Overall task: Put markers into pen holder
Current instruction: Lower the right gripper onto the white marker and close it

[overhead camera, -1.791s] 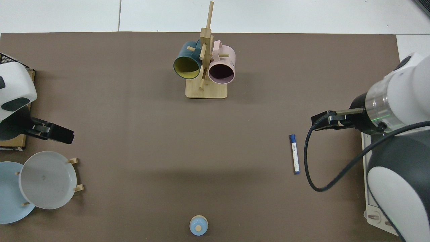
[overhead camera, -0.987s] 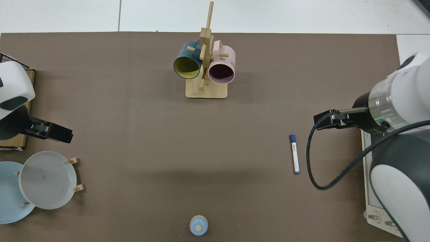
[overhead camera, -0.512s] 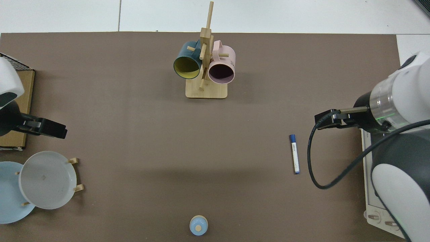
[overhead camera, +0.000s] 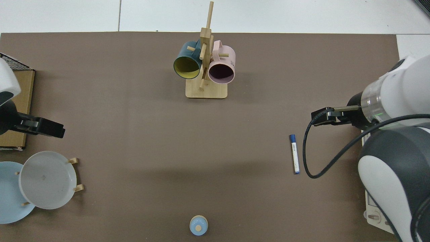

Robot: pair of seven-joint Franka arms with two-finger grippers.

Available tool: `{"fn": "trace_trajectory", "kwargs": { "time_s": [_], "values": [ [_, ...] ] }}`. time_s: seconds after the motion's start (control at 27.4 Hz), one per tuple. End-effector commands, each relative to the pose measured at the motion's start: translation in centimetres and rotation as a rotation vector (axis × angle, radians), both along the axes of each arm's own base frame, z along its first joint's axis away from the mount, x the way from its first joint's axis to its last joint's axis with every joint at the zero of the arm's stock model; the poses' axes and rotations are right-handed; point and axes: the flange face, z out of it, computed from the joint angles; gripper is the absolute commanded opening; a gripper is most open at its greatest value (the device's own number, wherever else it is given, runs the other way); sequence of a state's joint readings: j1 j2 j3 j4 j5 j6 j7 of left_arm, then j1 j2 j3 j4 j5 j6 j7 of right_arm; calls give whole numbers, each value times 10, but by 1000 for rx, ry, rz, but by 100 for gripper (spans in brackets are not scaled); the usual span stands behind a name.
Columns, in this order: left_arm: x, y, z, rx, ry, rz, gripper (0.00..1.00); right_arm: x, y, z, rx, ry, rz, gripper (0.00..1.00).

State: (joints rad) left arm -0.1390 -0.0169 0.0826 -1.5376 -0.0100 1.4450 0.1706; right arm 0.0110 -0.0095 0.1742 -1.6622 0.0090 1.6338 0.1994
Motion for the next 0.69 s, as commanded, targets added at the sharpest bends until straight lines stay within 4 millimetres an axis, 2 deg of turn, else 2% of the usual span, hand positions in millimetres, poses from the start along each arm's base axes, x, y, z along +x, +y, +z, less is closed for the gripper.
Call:
{"fn": "trace_trajectory", "kwargs": {
  "time_s": [0.0,0.22,0.44,0.51,0.66],
  "values": [
    [-4,3,2,-18,-10,12,100,-4,-10,-49,-6,-18,15,100],
    [-4,5,1,-18,-10,15,100,-5,-10,-129,2,-54,4,100],
    [-4,6,2,-18,-12,15,100,-16,-15,-171,-1,-27,-1,100],
    [-4,6,1,-18,-10,12,100,-20,-17,-193,0,-24,7,100],
    [-4,6,1,-18,-10,12,100,-20,-17,-220,7,-25,-2,100]
  ]
}}
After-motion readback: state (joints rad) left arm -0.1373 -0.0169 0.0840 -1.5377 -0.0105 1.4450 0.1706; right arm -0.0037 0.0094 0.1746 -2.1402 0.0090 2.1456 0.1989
